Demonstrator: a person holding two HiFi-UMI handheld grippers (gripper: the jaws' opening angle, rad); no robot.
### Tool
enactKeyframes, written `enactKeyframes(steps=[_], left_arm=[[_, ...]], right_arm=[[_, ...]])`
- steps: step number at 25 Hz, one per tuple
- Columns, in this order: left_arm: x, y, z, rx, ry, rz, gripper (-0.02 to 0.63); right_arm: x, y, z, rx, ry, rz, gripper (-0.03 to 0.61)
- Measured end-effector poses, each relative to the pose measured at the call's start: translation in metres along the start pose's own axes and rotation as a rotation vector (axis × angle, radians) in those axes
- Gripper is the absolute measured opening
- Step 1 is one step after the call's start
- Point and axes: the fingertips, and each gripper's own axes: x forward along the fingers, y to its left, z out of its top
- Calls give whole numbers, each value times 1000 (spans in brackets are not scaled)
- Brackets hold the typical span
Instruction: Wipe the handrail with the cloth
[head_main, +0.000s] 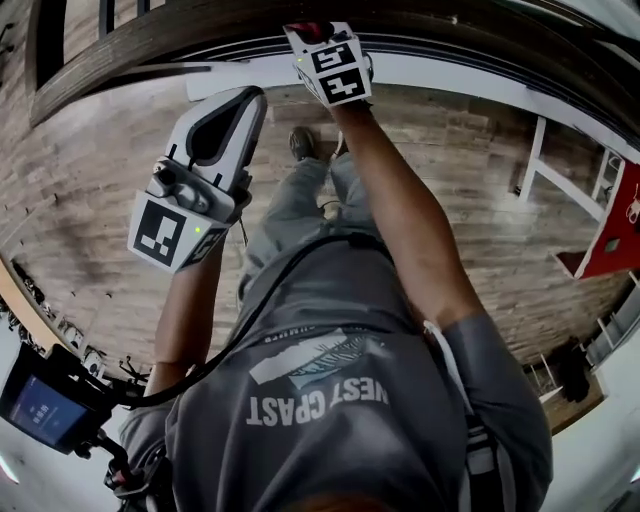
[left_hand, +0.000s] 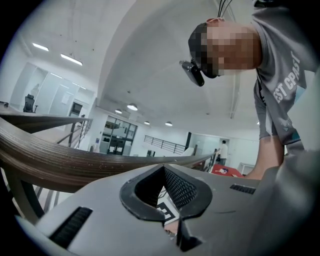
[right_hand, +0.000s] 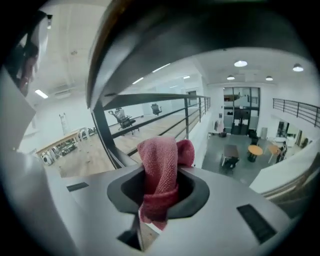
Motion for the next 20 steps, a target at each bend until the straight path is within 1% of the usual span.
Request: enactKeyframes(steps=[2,3,5,7,9,10,12,13,14,15,16,17,19,20], left_arm=[[3,-1,2,1,-4,3,5],[1,-2,1,1,1,7,5],[-4,2,-1,-2,7,23,5],[-8,10,-1,-13,7,43,5],[-10,19,-1,-7,12,57,5],[-11,23,0,-3,12,68,5],[-12,29,4,-25,-5,101,5],[-8,28,6,-43,-16,118,5],[1,22,6,-48,-25,128,5],[16,8,5,-41,-29,126,5],[38,-14,4,-32,-29,118,5],[65,-41,3,-28,-29,109,5],[123,-96,3,-37,-34,94,5],[150,-121,3,-39,-32,89,5]], right_arm=[[1,-14,-16,35,14,-5,71],[-6,-28,-24,30,16,-23,69],[-30,-63,-36,-2,20,-87,71],[-61,-111,-42,25,3,-180,71],[-97,-161,-48,79,-15,-300,71],[-114,-184,-51,103,-18,-363,71],[-143,-220,-56,128,-2,-471,71],[-151,-233,-56,129,13,-508,71],[-156,-242,-55,128,24,-524,71],[-159,-246,-53,125,27,-512,71],[-161,-245,-51,117,21,-466,71],[-158,-236,-48,104,8,-386,70],[-143,-207,-40,60,-5,-175,71],[-137,-194,-40,29,7,-86,71]])
